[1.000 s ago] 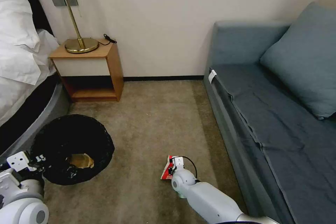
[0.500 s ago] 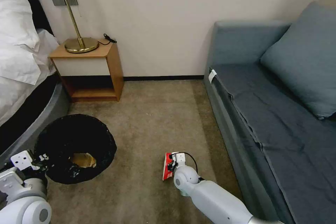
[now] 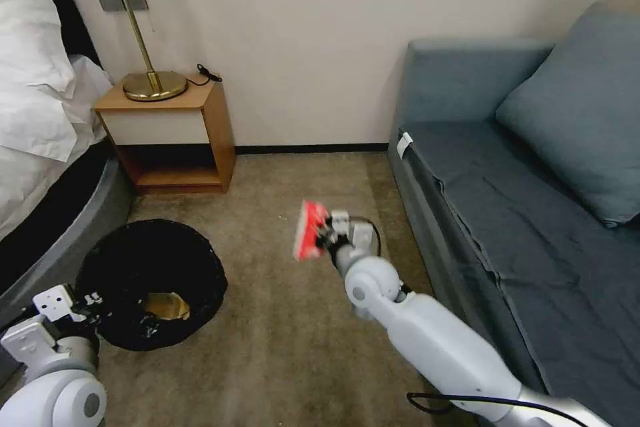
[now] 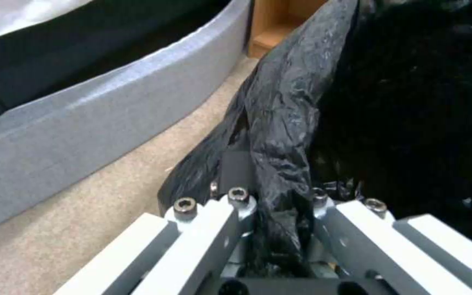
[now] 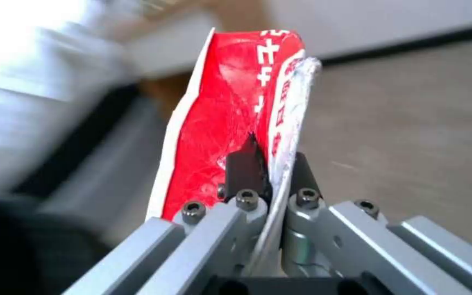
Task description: Pick up the trash bin, then pick up the garbage on the floor and place it into the trash bin.
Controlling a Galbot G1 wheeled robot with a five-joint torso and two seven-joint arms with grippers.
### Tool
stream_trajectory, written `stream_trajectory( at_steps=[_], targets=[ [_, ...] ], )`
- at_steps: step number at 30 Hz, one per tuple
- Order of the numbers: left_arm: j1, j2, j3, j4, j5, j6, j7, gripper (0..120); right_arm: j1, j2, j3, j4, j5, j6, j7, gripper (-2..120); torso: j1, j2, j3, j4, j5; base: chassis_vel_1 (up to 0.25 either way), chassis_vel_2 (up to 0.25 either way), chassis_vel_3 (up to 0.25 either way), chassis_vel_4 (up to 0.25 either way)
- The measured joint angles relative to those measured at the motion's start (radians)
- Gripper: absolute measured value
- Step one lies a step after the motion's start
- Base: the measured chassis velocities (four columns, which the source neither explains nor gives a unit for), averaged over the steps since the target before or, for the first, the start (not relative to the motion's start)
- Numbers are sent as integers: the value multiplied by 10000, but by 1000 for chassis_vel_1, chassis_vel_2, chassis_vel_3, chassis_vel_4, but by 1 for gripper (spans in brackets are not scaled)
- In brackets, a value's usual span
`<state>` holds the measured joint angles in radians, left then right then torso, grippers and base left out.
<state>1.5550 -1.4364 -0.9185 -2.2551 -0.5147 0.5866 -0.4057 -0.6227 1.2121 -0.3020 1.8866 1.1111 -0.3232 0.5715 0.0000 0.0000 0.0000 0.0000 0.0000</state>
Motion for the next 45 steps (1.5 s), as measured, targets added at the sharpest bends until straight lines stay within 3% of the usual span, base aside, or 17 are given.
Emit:
stream_trajectory(
  at_steps=[2,9,11,17,30,34,36,45],
  targets=[
    [-31,34,140,48,52,3,-6,3,457,133,-341,977,932,-20,273,0,0,0,0,0,-1,0,0,0,0],
    [-78,25,470,82,120,4,-52,3,1236,426,-1678,1763,1711,-82,665,0,0,0,0,1,-1,0,0,0,0],
    [-110,-43,743,83,187,4,-58,3,1540,667,-2745,1377,1571,-47,778,0,0,-1,0,1,-2,0,0,0,0],
    [-130,-187,1228,-75,352,20,-82,3,1869,1006,-4159,152,940,88,784,0,0,0,0,0,-1,0,0,0,0],
    [30,-341,1764,-567,391,120,-97,3,1844,1167,-5025,-920,-161,209,468,0,0,-1,0,1,0,0,0,0,0],
    [36,-366,1827,-572,391,122,-98,3,1802,1054,-5024,-848,-297,168,392,10,0,-1,0,0,0,0,0,0,0],
    [31,-382,1870,-572,396,122,-104,3,1772,948,-5011,-723,-371,109,365,21,0,0,0,0,0,0,0,0,0],
    [30,-408,1978,-502,394,126,-106,3,1716,858,-4747,-435,-483,50,386,51,-1,0,0,1,1,0,0,0,0]
  ],
)
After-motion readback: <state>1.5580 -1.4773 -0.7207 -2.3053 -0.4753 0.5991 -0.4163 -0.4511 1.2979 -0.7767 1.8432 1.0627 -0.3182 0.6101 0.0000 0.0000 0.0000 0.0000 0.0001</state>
